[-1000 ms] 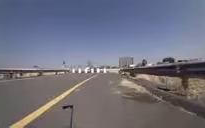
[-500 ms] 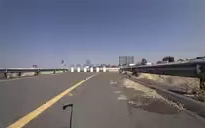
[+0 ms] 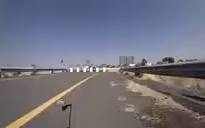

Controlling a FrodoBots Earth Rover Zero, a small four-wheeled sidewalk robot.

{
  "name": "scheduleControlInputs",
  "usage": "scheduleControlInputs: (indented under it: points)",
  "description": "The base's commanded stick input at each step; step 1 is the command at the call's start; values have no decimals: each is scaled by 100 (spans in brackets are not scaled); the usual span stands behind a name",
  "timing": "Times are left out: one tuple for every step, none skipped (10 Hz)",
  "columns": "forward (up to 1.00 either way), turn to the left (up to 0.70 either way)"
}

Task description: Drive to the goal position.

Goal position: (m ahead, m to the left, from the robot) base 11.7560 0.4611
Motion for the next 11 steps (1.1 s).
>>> scheduleControlInputs:
  points:
    - [100, 0]
    - [100, 0]
    - [100, 0]
    - [100, 0]
    - [100, 0]
    - [100, 1]
    - [100, 2]
    - [100, 3]
    - [100, 3]
    - [100, 2]
    - [100, 0]
